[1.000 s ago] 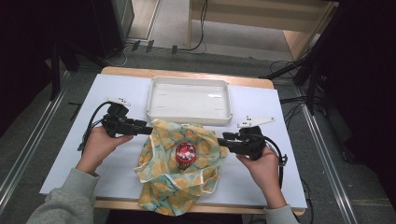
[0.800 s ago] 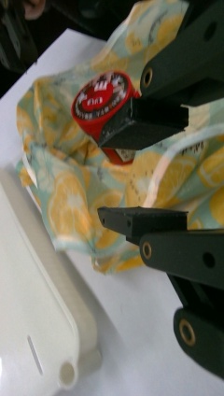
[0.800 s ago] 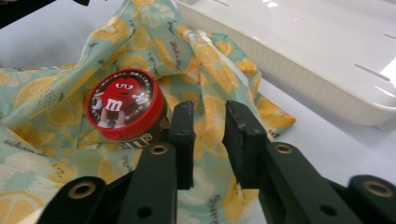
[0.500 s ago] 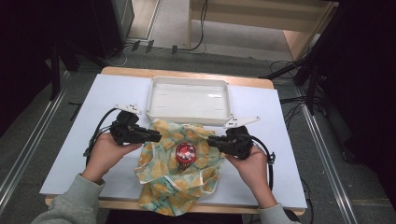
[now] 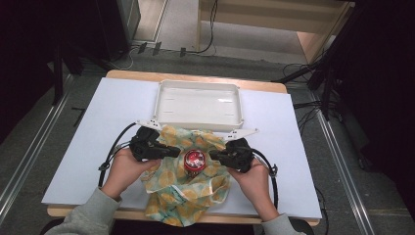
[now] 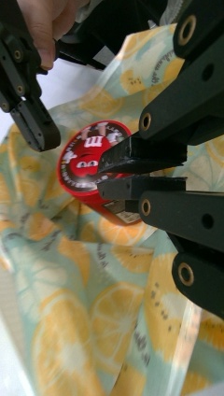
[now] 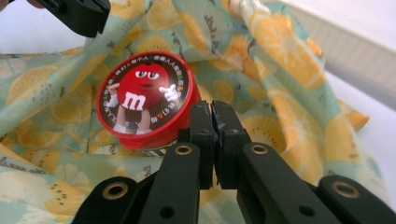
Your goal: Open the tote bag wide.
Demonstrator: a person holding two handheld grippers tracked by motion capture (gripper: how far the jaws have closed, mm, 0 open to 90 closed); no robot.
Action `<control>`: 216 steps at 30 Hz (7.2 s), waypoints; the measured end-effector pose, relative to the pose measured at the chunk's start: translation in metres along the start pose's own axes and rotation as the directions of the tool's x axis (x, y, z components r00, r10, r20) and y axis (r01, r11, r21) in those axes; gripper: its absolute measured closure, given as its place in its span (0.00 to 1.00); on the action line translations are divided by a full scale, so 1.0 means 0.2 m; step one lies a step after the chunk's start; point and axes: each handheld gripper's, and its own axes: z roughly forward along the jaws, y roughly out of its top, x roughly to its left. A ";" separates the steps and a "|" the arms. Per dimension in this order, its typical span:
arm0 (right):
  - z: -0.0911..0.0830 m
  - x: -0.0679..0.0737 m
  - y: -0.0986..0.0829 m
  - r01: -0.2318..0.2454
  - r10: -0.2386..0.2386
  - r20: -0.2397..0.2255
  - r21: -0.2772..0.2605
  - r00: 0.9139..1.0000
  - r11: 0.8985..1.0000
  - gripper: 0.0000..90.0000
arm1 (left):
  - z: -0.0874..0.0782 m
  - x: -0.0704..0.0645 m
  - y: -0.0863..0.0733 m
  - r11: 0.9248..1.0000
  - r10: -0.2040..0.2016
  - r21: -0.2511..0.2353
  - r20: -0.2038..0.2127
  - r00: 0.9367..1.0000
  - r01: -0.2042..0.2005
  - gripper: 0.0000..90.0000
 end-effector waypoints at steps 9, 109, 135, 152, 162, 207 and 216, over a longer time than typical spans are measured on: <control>0.07 0.00 -0.07 -0.022 0.022 0.000 0.055 1.000 0.998 0.99 | 0.04 0.05 -0.09 0.998 -0.034 0.047 -0.010 0.999 0.035 0.95; 0.09 -0.03 0.13 0.015 -0.015 0.023 0.018 1.000 1.000 1.00 | 0.08 -0.14 -0.20 0.998 -0.006 0.064 -0.016 1.000 0.007 1.00; 0.45 -0.16 0.19 -0.013 0.012 0.052 0.024 0.999 1.000 1.00 | 0.20 -0.21 -0.40 0.992 0.023 0.126 0.049 0.999 -0.029 0.98; 0.55 -0.21 0.16 0.006 -0.005 0.112 -0.007 0.994 1.000 1.00 | 0.25 -0.27 -0.45 0.983 0.045 0.173 0.083 0.996 -0.059 0.99; 0.49 -0.23 0.18 -0.075 0.076 0.060 -0.014 0.995 0.997 1.00 | 0.21 -0.27 -0.44 0.985 0.036 0.161 0.110 0.993 -0.054 0.96; 0.12 -0.02 -0.13 0.007 -0.005 -0.025 0.088 1.000 0.996 1.00 | 0.14 0.15 -0.06 0.997 -0.057 0.041 -0.062 0.996 0.060 0.94; 0.11 -0.01 -0.21 -0.001 0.005 -0.044 0.104 0.999 0.995 0.98 | 0.17 0.19 -0.10 0.997 -0.059 0.045 -0.076 0.995 0.062 0.93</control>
